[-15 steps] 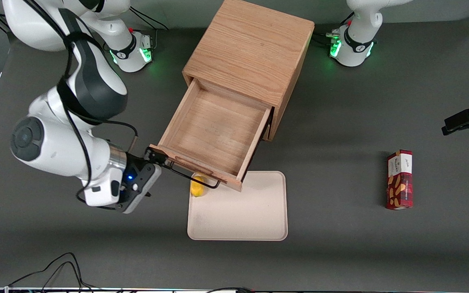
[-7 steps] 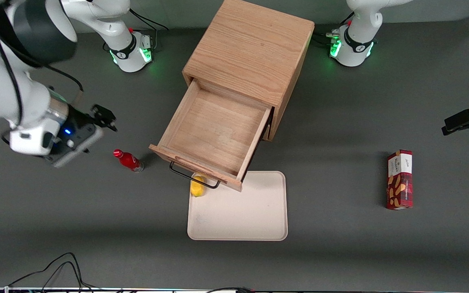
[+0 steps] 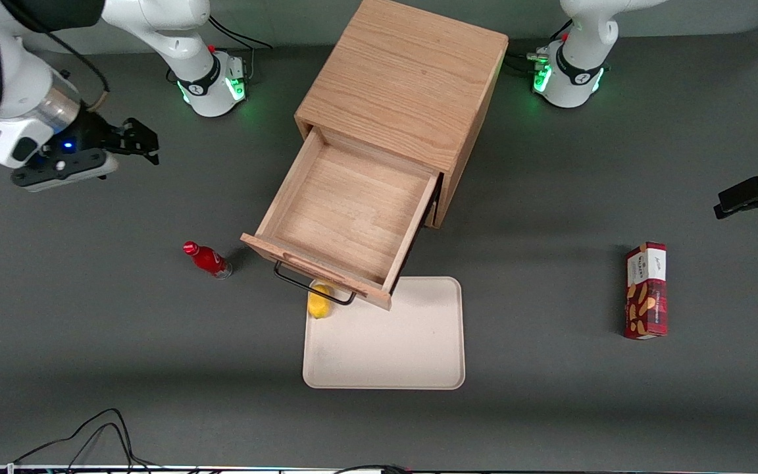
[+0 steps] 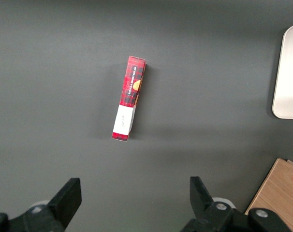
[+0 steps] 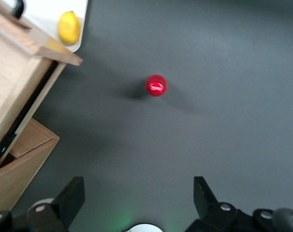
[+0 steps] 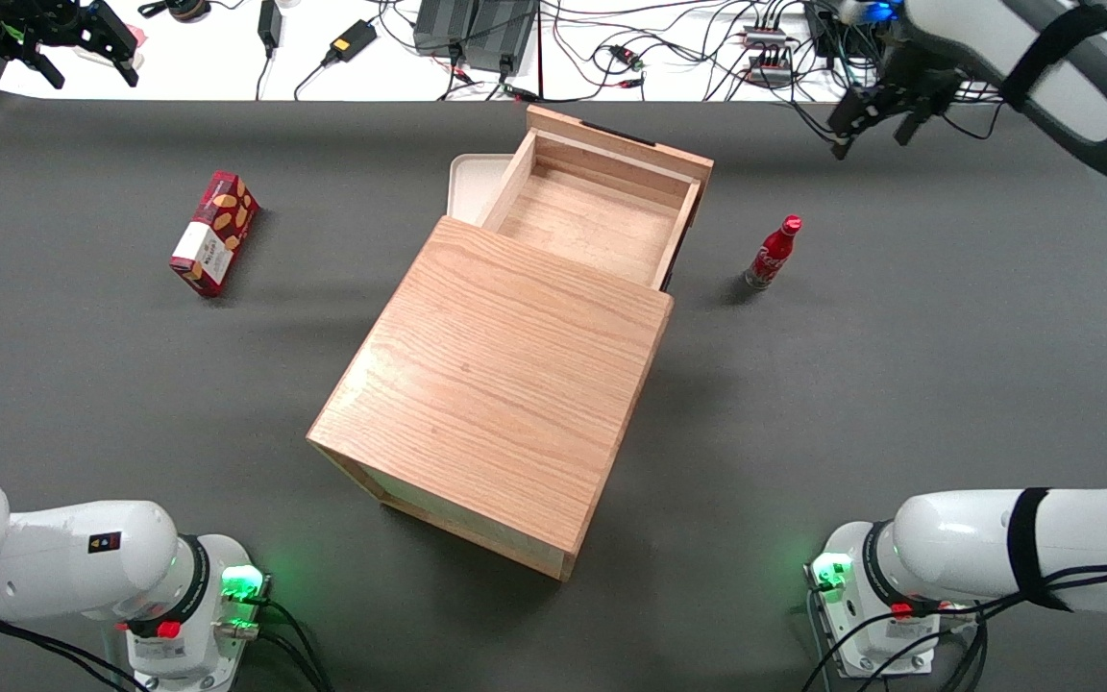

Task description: Open upper drawer

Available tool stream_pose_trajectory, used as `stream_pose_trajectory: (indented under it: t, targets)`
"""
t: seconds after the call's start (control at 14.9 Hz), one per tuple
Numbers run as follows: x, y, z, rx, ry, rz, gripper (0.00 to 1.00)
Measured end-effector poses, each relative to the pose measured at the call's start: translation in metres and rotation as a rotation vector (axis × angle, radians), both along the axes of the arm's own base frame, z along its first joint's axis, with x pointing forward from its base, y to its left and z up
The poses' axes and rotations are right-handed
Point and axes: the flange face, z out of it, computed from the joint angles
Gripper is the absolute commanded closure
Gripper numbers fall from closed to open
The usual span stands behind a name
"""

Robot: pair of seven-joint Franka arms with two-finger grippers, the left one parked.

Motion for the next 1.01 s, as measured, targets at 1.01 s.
stream_pose_trajectory:
  t: [1.01]
  targets:
    - [0.008, 0.009, 0.010, 0.000, 0.072, -0.165, 0.00]
